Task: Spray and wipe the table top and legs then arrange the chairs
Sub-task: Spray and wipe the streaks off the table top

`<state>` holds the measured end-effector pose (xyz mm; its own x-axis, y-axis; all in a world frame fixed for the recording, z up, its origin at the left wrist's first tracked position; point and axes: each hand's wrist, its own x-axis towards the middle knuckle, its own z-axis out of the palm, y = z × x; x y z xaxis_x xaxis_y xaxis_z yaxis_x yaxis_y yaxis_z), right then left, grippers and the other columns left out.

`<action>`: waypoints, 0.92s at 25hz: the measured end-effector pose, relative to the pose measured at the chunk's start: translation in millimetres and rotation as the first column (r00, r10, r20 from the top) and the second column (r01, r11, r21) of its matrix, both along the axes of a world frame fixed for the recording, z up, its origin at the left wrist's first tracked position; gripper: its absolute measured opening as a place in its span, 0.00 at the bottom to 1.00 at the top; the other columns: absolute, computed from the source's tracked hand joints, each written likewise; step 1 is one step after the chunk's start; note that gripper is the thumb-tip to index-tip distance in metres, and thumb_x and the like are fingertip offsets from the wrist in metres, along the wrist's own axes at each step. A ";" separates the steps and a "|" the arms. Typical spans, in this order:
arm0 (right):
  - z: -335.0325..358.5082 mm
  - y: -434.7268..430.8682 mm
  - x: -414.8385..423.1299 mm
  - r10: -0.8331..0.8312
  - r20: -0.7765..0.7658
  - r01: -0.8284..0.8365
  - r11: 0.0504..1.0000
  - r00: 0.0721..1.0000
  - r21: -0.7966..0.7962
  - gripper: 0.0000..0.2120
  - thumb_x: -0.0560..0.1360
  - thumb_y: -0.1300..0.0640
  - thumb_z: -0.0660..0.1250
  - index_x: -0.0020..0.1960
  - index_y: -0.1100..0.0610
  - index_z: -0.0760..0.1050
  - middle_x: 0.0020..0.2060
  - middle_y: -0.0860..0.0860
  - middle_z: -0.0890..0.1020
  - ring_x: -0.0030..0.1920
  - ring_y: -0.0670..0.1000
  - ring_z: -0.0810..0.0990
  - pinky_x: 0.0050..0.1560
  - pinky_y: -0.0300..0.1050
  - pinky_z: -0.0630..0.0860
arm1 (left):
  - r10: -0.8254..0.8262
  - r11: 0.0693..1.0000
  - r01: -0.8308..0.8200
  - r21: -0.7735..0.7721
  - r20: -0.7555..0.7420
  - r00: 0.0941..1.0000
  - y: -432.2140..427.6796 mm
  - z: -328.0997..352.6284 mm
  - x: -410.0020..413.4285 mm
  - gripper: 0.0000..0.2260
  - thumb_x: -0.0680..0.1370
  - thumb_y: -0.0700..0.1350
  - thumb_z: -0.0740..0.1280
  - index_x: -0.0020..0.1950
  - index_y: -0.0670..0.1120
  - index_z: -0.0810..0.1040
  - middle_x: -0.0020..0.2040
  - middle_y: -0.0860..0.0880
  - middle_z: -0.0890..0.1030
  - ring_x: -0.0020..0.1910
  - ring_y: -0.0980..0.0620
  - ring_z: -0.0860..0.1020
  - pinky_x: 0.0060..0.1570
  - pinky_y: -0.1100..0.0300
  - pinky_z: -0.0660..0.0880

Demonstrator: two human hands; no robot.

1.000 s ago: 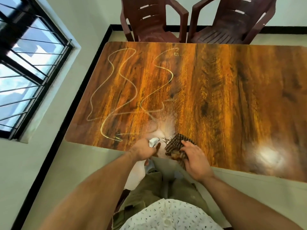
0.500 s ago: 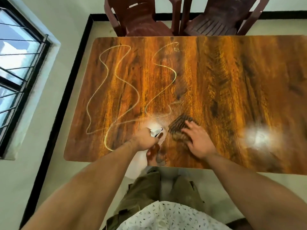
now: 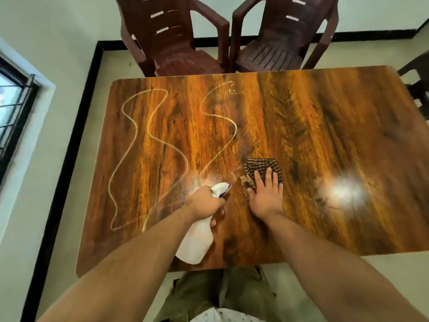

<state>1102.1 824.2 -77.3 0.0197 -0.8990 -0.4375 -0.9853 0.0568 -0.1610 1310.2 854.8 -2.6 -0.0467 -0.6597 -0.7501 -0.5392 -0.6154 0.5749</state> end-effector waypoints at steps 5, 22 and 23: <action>15.4 37.8 -9.0 0.765 0.219 -0.785 0.620 0.605 0.001 0.31 0.79 0.41 0.51 0.80 0.39 0.46 0.80 0.47 0.38 0.79 0.51 0.33 0.75 0.53 0.31 | 0.080 0.997 -0.080 -0.002 0.027 0.996 -35.7 -3.7 3.6 0.10 0.77 0.41 0.66 0.44 0.35 0.82 0.40 0.39 0.87 0.23 0.47 0.78 0.41 0.48 0.82; -18.0 -153.8 20.3 0.184 0.097 -0.174 0.979 0.978 -0.104 0.31 0.82 0.45 0.51 0.82 0.53 0.49 0.81 0.56 0.46 0.81 0.59 0.42 0.79 0.59 0.41 | 0.251 0.966 -0.246 -0.084 0.047 0.967 -182.9 -4.0 -21.8 0.08 0.79 0.42 0.66 0.51 0.38 0.78 0.40 0.40 0.85 0.26 0.48 0.80 0.37 0.49 0.82; -15.9 -119.7 23.1 0.282 0.112 -0.269 0.956 0.953 -0.117 0.30 0.82 0.44 0.51 0.82 0.51 0.51 0.81 0.55 0.47 0.81 0.58 0.43 0.79 0.58 0.40 | 0.268 0.960 -0.265 -0.090 0.026 0.963 -193.7 -1.1 -22.0 0.07 0.79 0.42 0.66 0.50 0.38 0.78 0.41 0.40 0.86 0.25 0.47 0.80 0.34 0.51 0.81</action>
